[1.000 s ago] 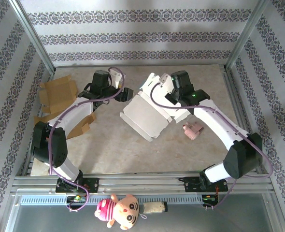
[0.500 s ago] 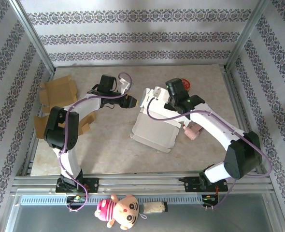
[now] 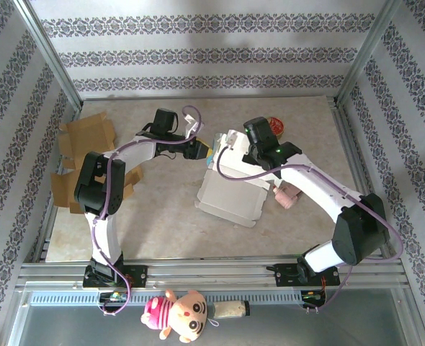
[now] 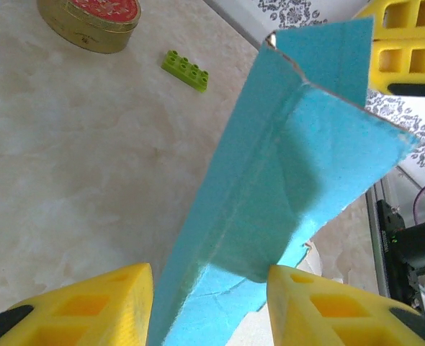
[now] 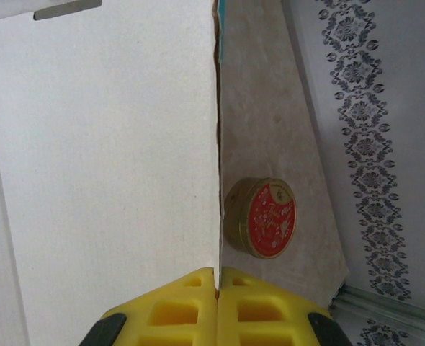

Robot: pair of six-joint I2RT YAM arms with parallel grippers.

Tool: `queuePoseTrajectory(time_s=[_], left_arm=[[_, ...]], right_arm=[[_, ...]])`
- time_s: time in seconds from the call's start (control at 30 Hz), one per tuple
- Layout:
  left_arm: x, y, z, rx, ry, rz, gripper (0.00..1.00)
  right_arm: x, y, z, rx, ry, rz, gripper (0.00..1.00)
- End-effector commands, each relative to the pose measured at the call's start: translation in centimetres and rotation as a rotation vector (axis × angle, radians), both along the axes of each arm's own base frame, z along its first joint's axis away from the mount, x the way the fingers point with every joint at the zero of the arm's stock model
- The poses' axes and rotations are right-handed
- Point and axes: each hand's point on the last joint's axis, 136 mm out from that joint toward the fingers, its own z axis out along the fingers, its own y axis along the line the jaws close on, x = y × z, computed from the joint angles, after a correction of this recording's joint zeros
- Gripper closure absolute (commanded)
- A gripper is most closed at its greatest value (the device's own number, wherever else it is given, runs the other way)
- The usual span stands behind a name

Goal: Fold the paper box

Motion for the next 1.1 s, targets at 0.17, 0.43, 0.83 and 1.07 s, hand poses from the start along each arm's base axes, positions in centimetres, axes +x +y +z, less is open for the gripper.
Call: queuePoseTrajectory(time_s=[0.17,0.43,0.83,1.07], left_arm=[[-1.7,-0.3,-1.7,0.054,-0.095,-0.105,0.58],[-2.9,-1.2,-3.6,0.08,-0.114,-0.189,0.64],[-4.5,-1.3,-5.2,0.119,-0.177,-0.261,0.69],[-3.4,-1.5,-5.4,0.123,-0.228,-0.22,0.58]], right_arm=[[0.1,0.6,0.4,-0.085,-0.152,0.034,1.0],[-0.1,1.3,-0.1,-0.12,-0.189,0.055,1.0],[-0.6,1.4,-0.8,-0.117,-0.182,0.057,1.0],[-1.3,1.6,-1.8,-0.098,-0.183,0.063,1.0]])
